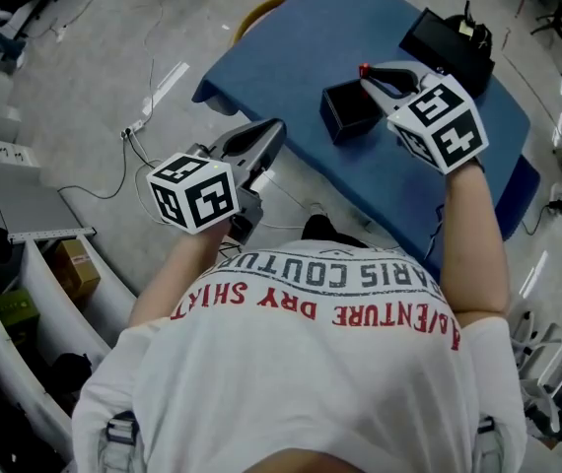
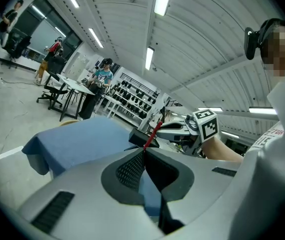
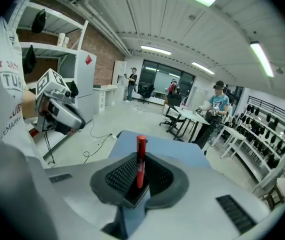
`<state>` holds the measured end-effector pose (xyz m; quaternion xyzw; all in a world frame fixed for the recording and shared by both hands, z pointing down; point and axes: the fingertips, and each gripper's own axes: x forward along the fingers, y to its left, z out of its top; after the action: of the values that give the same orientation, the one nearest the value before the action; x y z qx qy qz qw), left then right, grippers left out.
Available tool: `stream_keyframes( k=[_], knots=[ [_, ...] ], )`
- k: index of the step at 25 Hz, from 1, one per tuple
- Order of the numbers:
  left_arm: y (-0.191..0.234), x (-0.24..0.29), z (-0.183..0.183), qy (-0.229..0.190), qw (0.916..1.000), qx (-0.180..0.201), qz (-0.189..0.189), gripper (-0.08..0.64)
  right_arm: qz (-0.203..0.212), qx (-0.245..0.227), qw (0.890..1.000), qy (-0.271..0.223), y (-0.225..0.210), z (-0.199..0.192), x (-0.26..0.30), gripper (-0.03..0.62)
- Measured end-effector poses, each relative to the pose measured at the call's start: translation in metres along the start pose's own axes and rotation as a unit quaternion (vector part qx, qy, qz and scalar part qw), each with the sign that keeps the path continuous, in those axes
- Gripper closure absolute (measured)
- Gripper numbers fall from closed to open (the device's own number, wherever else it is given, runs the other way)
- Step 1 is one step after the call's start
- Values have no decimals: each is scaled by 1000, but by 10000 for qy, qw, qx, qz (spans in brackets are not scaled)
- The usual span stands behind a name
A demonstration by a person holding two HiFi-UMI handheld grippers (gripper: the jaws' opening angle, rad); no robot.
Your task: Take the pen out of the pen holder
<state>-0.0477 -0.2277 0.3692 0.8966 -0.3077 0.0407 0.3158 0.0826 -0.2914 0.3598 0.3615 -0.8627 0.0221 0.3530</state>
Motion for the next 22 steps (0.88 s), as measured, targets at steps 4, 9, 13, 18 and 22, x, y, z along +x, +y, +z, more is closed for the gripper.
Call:
stream_keyframes(
  k=[4, 9, 13, 18, 22],
  knots=[
    [-12, -7, -1, -15, 10000, 73, -63, 528, -254, 261, 9983, -446, -2, 15, -28, 537],
    [-25, -14, 3, -72, 9995, 234, -185, 528, -531, 434, 9929, -970, 4, 34, -63, 537],
    [-38, -21, 9, -130, 9990, 317, -302, 528, -608, 578, 9876, -1330, 16, 46, -89, 538],
    [-55, -25, 10, -164, 9972, 552, -468, 528, -798, 822, 9782, -1733, 28, 44, -111, 538],
    [-64, -26, 6, -93, 9961, 653, -590, 528, -928, 1122, 9695, -1972, 40, 31, -114, 537]
  ],
)
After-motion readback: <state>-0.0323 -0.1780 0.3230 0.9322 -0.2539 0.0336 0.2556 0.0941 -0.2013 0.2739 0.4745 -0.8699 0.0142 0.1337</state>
